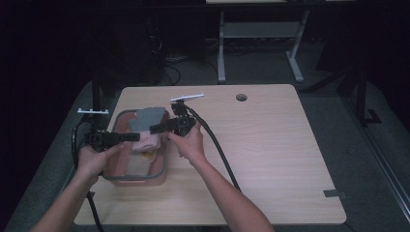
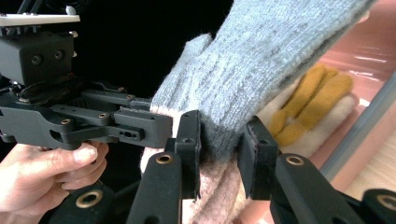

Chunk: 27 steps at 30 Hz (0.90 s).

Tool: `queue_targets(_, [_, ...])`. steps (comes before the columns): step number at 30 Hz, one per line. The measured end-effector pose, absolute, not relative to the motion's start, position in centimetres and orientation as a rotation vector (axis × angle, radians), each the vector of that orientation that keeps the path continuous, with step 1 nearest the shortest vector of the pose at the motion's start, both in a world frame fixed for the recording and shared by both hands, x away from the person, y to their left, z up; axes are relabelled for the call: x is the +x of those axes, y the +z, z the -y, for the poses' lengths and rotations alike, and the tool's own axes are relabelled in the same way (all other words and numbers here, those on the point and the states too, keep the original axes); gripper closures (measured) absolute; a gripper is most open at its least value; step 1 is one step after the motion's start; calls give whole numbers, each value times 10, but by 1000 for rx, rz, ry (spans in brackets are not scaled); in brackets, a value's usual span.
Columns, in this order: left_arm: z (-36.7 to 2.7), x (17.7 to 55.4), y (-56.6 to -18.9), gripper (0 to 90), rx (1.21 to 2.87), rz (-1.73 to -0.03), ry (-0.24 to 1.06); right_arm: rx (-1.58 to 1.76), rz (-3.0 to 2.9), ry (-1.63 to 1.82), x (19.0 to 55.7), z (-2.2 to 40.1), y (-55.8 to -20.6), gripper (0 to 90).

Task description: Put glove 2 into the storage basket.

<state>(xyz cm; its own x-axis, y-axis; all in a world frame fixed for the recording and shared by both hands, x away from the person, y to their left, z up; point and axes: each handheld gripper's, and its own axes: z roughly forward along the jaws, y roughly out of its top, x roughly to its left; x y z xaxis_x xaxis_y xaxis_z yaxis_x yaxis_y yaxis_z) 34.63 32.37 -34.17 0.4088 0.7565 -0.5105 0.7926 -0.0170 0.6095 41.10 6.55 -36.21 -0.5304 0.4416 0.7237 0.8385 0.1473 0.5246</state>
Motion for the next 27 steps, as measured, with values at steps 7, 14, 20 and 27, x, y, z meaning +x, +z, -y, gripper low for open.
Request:
queue_targets(7, [-331, 345, -345, 779, 1788, -1365, -43, -1216, 2044, -1322, 412, -75, -368, 713])
queue_targets(14, [-336, 344, -353, 779, 1795, -1386, -45, -1205, 2070, -1290, 414, -83, -376, 711])
queue_targets(20, [-338, 343, -359, 779, 1810, -1406, -47, -1204, 2088, -1254, 414, -89, -382, 707])
queue_targets(27, [-341, 342, -364, 779, 1816, -1419, -48, -1204, 2101, -1229, 414, -93, -387, 701])
